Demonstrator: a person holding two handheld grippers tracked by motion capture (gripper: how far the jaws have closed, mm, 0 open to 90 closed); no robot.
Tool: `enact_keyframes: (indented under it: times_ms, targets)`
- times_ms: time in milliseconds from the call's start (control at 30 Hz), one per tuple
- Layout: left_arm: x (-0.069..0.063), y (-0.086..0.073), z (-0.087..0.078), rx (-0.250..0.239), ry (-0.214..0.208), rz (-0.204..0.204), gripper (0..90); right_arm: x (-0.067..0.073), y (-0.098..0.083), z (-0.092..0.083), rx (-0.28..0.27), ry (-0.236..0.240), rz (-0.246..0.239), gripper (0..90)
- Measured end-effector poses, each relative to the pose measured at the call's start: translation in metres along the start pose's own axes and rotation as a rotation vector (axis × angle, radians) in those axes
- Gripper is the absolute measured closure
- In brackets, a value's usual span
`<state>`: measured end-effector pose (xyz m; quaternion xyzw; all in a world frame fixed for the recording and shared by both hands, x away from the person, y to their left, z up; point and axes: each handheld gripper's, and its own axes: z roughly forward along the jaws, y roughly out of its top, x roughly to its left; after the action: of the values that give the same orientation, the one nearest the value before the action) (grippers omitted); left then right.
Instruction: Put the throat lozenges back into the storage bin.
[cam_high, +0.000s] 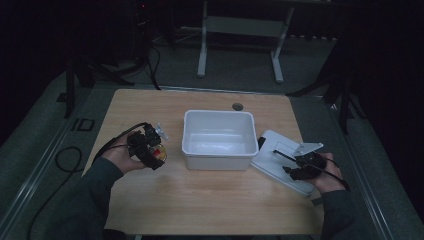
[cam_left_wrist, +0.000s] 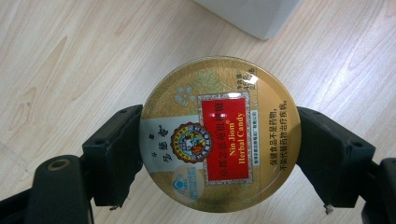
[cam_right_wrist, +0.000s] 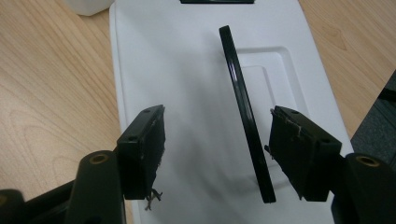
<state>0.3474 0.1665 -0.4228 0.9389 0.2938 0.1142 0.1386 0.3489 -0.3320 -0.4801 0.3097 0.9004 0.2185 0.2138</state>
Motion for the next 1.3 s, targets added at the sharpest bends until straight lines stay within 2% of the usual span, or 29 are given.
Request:
enact_keyframes:
  times_ms: [1300]
  targets:
    - [-0.004, 0.023, -0.014, -0.032, -0.006, 0.055, 20.7, 0.001, -0.002, 0.001, 0.001, 0.012, 0.000, 35.5]
